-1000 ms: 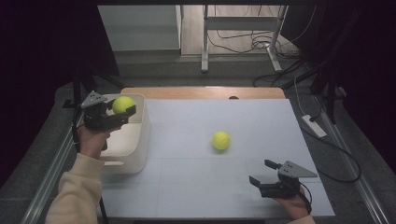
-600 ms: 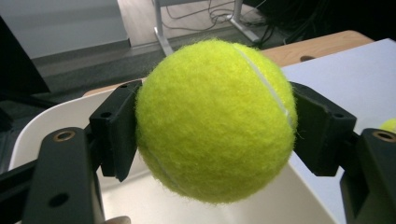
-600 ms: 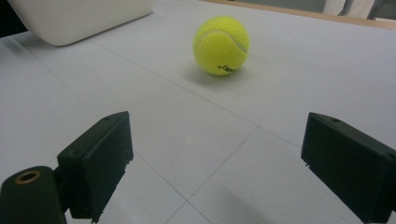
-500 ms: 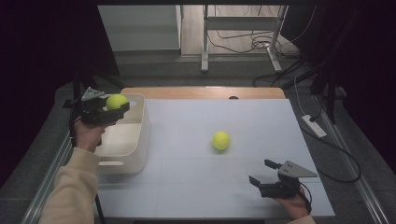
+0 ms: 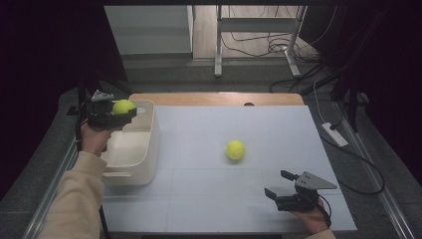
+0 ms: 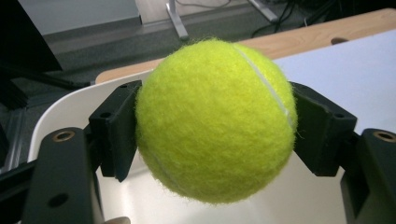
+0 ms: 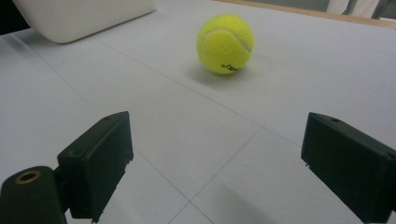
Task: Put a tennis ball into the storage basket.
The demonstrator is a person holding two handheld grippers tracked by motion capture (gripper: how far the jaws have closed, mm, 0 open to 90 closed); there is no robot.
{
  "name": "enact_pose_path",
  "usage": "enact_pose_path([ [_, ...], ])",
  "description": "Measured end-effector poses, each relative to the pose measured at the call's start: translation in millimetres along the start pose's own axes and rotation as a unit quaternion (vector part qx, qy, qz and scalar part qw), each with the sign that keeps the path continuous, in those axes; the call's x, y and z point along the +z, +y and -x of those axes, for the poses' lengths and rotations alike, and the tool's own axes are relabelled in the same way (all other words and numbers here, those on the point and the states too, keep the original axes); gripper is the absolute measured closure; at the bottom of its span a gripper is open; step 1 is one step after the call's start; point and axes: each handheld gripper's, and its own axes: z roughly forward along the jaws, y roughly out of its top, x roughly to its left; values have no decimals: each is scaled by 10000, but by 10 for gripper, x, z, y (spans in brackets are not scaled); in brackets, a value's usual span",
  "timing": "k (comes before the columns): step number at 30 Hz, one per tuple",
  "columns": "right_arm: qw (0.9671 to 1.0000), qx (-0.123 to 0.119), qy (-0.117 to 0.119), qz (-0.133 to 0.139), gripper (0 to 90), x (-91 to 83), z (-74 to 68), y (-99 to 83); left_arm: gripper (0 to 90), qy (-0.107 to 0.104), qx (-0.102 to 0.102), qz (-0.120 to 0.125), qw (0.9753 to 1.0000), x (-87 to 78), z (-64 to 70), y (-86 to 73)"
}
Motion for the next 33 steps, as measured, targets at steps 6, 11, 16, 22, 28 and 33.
enact_pose_path([
  [6, 10000, 25, -14, -2, 92, -7, 9, -7, 263, -60, -33, -198, 9998, 84, -16, 2],
  [11, 10000, 37, -20, -3, 92, -10, 9, -9, 261, -58, 6, -246, 9997, 86, -9, 2],
  [16, 10000, 39, -20, -10, 92, -8, 11, -8, 225, 58, -44, -143, 9999, 58, -10, 15],
  [22, 10000, 35, -19, -15, 92, -5, 9, -8, 120, 150, -30, -82, 9998, -12, 37, 35],
  [28, 10000, 30, -21, -8, 92, -11, 5, -5, 111, -277, -24, 150, 9995, -114, 96, 21],
  [33, 10000, 48, -16, 16, 92, -9, 0, 8, 112, -434, 32, 229, 9988, -160, 133, 13],
])
